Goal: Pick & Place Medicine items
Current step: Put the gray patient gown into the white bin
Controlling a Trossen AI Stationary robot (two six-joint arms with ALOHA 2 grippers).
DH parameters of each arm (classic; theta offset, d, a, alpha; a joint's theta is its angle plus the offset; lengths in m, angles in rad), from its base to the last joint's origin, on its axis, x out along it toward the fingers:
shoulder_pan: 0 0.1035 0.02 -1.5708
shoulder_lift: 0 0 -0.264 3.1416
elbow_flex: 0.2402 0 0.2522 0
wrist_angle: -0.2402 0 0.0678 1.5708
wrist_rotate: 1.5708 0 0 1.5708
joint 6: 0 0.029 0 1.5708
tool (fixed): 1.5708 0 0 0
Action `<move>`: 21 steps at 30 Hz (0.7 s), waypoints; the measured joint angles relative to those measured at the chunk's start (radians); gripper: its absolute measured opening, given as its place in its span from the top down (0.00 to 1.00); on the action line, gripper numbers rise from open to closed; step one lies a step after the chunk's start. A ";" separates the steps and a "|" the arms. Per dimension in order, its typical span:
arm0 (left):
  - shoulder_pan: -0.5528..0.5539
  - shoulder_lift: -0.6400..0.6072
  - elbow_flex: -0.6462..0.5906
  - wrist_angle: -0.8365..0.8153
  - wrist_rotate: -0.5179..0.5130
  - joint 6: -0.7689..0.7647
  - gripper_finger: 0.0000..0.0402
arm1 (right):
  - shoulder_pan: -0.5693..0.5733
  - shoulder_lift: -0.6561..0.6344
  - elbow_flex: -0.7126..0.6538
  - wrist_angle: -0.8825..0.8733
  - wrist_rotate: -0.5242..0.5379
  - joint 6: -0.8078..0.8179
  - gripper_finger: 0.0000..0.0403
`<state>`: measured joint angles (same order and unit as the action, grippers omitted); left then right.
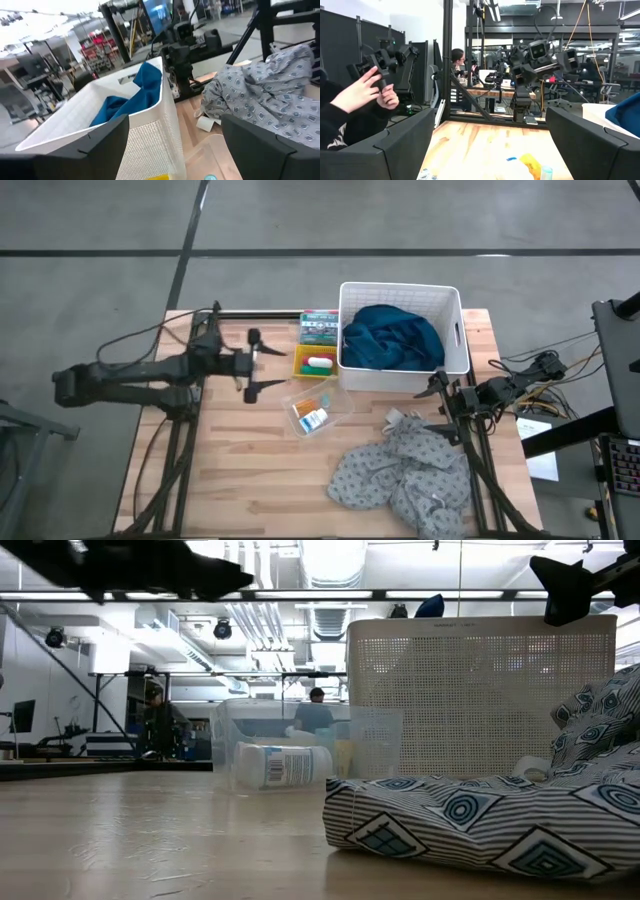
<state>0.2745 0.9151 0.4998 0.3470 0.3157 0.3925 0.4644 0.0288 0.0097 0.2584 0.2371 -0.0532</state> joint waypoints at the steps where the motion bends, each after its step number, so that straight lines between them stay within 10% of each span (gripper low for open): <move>1: 0.000 -0.035 -0.022 0.001 0.000 -0.001 0.20 | 0.000 0.000 0.000 0.000 0.000 0.000 0.06; 21: 0.000 -0.685 -0.492 0.109 0.000 0.088 0.20 | 0.000 0.000 0.000 0.000 0.000 0.000 0.06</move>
<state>0.2745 0.2301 0.0082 0.4561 0.3159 0.4810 0.4644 0.0288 0.0093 0.2584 0.2371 -0.0532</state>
